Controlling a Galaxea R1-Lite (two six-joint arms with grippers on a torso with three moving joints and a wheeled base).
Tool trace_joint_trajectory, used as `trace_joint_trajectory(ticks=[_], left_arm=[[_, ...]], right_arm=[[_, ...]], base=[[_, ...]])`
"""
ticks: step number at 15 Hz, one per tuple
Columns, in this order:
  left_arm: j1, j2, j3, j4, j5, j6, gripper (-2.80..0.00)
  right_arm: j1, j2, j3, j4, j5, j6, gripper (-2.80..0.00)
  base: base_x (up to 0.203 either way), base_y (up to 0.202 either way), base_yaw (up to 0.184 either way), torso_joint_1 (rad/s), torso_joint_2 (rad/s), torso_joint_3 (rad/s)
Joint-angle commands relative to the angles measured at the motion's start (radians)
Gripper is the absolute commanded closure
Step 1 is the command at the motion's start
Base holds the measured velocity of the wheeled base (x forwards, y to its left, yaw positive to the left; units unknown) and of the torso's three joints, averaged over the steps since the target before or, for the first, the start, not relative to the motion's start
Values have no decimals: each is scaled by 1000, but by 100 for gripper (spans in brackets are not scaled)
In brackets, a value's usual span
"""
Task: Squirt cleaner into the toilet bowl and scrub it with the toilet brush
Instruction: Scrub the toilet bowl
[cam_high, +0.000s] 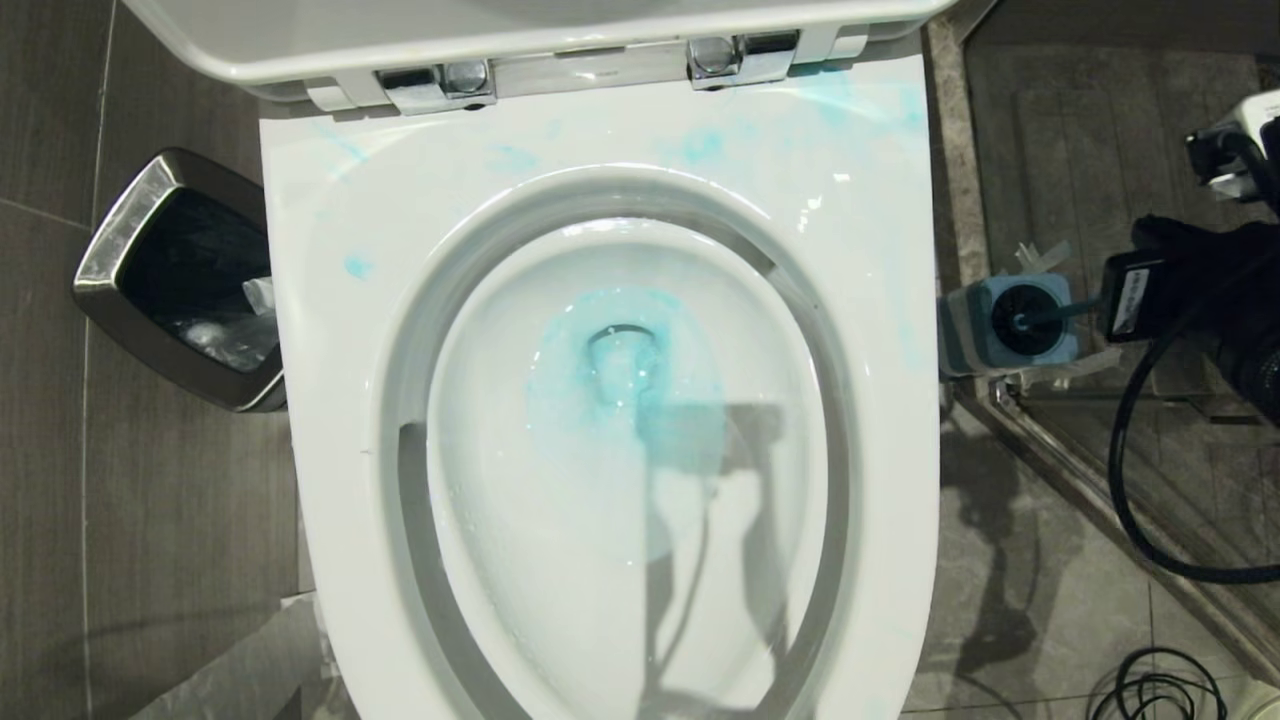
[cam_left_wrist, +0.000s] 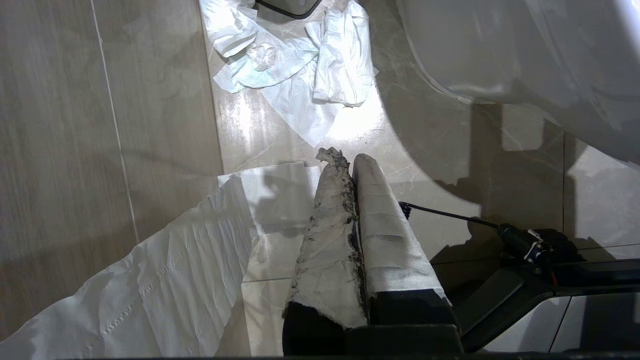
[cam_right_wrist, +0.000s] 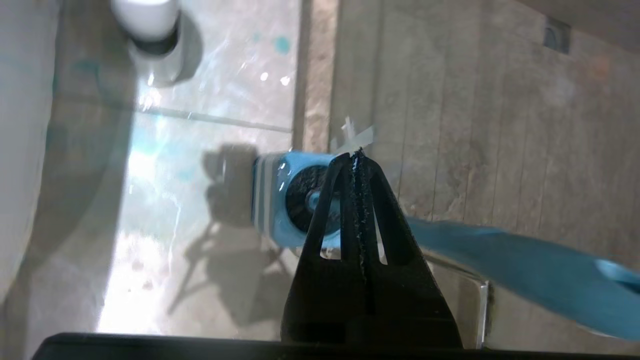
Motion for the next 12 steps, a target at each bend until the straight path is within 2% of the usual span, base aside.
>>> trace_joint_trajectory(ticks=[1, 4, 6, 7, 9, 10, 11, 12], left_arm=[[0, 2, 0, 0, 1, 0, 0], [0, 2, 0, 0, 0, -1, 0], [0, 2, 0, 0, 0, 0, 0], [0, 2, -1, 0, 0, -1, 0], [0, 2, 0, 0, 0, 0, 0], [0, 2, 0, 0, 0, -1, 0], [0, 2, -1, 0, 0, 0, 0], [0, 2, 0, 0, 0, 0, 0]], right_arm=[[-21, -7, 3, 4, -12, 18, 0], [-54, 98, 5, 10, 11, 72, 0], [-61, 194, -21, 7, 124, 146, 0], [-64, 233, -26, 6, 201, 213, 0], [-68, 251, 47, -7, 268, 309, 0], [-68, 256, 116, -56, 278, 322, 0], [-69, 269, 191, -166, 280, 325, 0], [-71, 292, 279, -333, 276, 314, 0]], base=[[0, 0, 0, 0, 0, 0], [0, 0, 0, 0, 0, 0], [0, 0, 0, 0, 0, 0], [0, 0, 0, 0, 0, 0], [0, 0, 0, 0, 0, 0], [0, 0, 0, 0, 0, 0], [0, 0, 0, 0, 0, 0], [0, 0, 0, 0, 0, 0]])
